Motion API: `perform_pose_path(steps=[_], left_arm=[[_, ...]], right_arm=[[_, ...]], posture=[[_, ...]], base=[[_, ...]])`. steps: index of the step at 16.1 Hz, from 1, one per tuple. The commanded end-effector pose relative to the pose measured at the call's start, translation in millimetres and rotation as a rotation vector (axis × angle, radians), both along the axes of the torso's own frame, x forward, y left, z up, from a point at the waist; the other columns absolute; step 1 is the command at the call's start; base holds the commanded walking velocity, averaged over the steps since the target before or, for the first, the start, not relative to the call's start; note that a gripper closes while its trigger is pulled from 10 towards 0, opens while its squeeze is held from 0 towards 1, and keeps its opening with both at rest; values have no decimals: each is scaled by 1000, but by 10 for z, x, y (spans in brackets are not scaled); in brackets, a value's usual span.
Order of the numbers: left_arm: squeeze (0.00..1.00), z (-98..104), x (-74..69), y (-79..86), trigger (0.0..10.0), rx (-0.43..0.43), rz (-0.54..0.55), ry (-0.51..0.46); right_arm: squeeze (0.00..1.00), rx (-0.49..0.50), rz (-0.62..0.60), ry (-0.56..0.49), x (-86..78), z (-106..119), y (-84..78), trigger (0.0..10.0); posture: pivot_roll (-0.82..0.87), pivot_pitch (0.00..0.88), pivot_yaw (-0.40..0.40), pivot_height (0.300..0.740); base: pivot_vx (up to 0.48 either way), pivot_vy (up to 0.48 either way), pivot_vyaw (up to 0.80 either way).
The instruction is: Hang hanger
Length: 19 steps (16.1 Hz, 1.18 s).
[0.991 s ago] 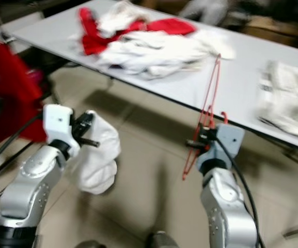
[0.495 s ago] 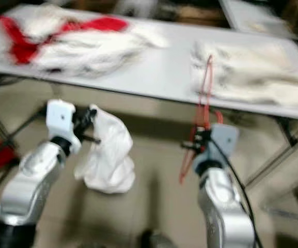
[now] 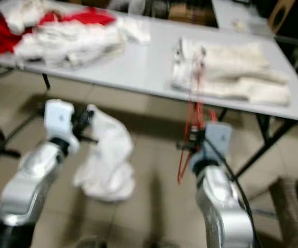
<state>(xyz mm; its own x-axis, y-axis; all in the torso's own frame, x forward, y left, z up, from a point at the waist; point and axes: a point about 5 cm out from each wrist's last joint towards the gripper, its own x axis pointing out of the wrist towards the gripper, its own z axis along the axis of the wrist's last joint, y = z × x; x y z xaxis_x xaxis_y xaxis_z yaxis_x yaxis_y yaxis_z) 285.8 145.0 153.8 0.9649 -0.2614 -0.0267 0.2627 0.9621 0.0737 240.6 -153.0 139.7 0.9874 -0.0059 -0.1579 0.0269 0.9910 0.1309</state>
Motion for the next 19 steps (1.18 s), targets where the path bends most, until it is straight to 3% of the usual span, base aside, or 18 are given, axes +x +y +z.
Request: perform_pose_path(steps=[1,4,7,19], left_arm=[[0,56,2,-58,10000,-16,-9,-28],[0,56,10,-92,10000,21,-43,-19],[0,80,24,-111,10000,27,-79,-38],[0,156,103,-78,10000,-8,-64,-44]], right_arm=[[0,-11,-17,2,-7,26,-78,10000],[0,6,13,7,-4,29,-64,10000],[0,6,38,3,0,28,-13,10000],[0,-45,74,-3,32,39,-9,10000]], posture=[[8,63,-15,740],[7,62,-9,740],[8,50,7,740],[10,51,3,740]], base=[[0,0,0],[0,0,0],[0,0,-700],[313,0,-35]])
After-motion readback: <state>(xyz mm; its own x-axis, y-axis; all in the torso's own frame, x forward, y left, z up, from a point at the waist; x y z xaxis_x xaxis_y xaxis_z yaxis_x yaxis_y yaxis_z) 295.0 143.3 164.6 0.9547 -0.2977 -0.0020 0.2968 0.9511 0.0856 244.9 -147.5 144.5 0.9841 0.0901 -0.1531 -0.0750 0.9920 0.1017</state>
